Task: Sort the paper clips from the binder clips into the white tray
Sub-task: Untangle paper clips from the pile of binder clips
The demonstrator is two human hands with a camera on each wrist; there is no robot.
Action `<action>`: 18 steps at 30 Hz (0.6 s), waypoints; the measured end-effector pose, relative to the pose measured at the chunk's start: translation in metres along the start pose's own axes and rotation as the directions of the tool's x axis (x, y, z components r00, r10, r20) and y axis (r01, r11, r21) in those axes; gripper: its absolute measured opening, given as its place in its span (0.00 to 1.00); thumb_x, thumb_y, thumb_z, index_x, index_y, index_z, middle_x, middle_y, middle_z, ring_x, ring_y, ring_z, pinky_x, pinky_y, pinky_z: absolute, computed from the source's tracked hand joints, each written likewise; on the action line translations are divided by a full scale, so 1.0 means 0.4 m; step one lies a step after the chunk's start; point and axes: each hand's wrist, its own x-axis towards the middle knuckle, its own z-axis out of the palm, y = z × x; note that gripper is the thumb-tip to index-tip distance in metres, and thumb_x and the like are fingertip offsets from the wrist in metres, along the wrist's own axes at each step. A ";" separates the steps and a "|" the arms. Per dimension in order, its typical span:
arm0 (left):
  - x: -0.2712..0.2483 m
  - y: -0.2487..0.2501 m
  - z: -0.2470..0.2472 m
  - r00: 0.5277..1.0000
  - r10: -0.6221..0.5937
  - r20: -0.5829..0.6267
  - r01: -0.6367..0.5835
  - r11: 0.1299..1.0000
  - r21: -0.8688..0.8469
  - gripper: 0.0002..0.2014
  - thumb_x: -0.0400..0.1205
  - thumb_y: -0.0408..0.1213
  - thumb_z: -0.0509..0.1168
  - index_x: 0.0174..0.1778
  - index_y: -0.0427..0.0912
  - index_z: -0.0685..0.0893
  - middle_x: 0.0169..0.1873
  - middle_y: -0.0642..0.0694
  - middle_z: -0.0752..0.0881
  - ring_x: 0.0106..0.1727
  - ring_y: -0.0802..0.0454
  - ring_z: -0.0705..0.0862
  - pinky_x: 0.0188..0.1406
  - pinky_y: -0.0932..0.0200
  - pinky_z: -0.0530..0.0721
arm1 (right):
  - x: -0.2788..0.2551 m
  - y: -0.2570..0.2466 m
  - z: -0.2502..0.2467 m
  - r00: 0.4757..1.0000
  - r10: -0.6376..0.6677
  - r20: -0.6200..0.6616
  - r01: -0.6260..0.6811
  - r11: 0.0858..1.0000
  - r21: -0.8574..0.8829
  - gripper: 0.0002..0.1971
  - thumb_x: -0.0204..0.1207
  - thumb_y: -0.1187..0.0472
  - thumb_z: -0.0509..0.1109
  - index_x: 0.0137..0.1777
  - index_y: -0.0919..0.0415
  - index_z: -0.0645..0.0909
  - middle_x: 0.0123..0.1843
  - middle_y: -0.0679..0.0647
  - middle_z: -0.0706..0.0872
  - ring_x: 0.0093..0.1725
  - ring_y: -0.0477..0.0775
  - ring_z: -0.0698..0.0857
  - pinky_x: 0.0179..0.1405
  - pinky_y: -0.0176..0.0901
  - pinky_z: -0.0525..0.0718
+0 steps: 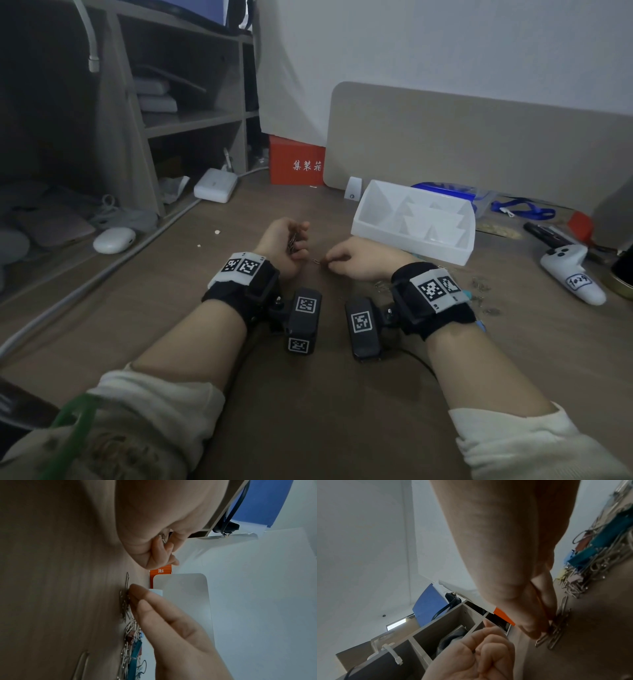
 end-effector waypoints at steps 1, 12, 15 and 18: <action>0.000 -0.001 -0.001 1.000 0.000 -0.001 0.000 1.000 -0.005 0.12 0.84 0.35 0.51 0.38 0.39 0.76 0.28 0.51 0.69 0.11 0.59 0.64 0.08 0.70 0.56 | -0.006 -0.003 -0.004 1.000 -0.004 -0.021 0.004 1.000 -0.001 0.15 0.83 0.55 0.62 0.67 0.51 0.82 0.65 0.48 0.84 0.66 0.52 0.80 0.68 0.45 0.75; -0.010 -0.010 0.017 0.995 -0.074 0.061 0.070 0.995 0.066 0.13 0.84 0.35 0.50 0.37 0.38 0.75 0.28 0.50 0.68 0.11 0.59 0.64 0.08 0.70 0.56 | -0.003 -0.035 0.029 0.983 -0.024 0.183 0.048 0.991 -0.125 0.18 0.86 0.53 0.56 0.72 0.56 0.73 0.72 0.57 0.77 0.69 0.57 0.75 0.62 0.43 0.69; -0.014 -0.012 0.019 0.993 -0.085 0.077 0.078 0.993 0.083 0.12 0.84 0.34 0.50 0.37 0.39 0.75 0.28 0.51 0.68 0.11 0.59 0.63 0.09 0.70 0.56 | -0.018 -0.035 0.019 0.981 -0.023 0.191 0.054 0.986 -0.155 0.16 0.86 0.55 0.56 0.69 0.56 0.76 0.69 0.57 0.80 0.63 0.56 0.77 0.59 0.44 0.71; -0.017 -0.015 0.021 0.992 -0.097 0.083 0.089 0.991 0.101 0.12 0.84 0.34 0.50 0.37 0.39 0.75 0.28 0.51 0.68 0.11 0.59 0.63 0.08 0.70 0.56 | -0.047 -0.027 0.018 0.978 -0.046 0.202 0.079 0.984 -0.159 0.20 0.85 0.56 0.56 0.76 0.50 0.72 0.72 0.54 0.78 0.69 0.57 0.76 0.69 0.48 0.72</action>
